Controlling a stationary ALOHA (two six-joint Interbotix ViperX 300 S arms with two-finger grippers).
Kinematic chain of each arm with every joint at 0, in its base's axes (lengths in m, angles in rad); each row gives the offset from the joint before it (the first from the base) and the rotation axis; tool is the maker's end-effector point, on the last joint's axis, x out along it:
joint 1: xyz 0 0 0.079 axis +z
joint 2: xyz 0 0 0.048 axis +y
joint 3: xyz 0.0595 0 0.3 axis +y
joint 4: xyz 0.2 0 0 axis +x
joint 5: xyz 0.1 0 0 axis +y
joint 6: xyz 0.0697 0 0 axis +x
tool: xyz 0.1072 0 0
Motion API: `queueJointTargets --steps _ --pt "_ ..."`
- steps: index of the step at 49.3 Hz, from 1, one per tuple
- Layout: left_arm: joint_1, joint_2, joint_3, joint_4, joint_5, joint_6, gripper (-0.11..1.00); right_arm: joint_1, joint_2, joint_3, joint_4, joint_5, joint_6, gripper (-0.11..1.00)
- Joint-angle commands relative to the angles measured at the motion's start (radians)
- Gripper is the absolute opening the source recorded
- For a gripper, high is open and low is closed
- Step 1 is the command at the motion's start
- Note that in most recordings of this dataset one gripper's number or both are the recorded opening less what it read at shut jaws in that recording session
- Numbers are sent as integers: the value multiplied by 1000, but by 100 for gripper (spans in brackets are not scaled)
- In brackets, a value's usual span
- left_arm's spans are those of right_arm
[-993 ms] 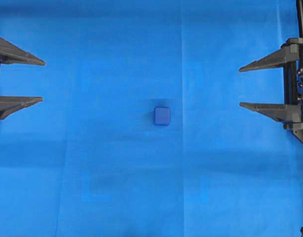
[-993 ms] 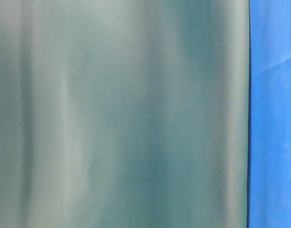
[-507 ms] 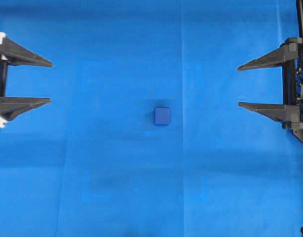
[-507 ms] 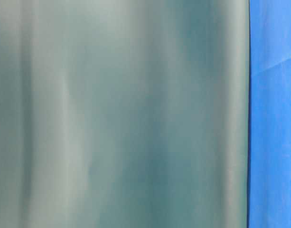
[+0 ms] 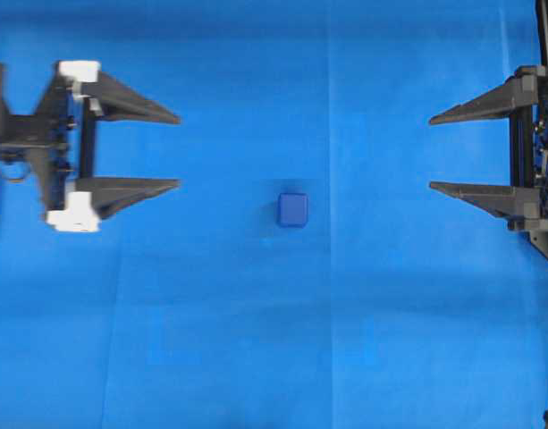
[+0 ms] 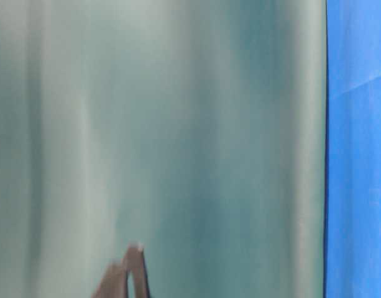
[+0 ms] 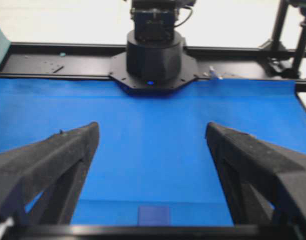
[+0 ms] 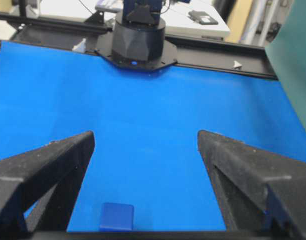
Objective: Handover the blue block to the right arm after grasping it with the left arm, then place it in the designated position.
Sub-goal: 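Lower the open left gripper over the blue cube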
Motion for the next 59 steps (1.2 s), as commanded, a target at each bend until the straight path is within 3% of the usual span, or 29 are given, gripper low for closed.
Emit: queueJointTargets --steps 1,16,28,47,59 --pt "5 74 -83 3 -11 2 92 -3 6 -28 0 -12 0 97" --pt "5 318 -316 3 37 8 92 -6 6 -28 -2 -12 0 97" --pt "6 426 -456 3 91 14 92 -5 8 -28 -3 -12 -2 97" --pt "31 448 -488 3 199 11 92 -5 8 -28 -5 -9 -2 97" --pt "20 468 -560 3 449 2 92 -6 8 -28 -5 -9 -3 97"
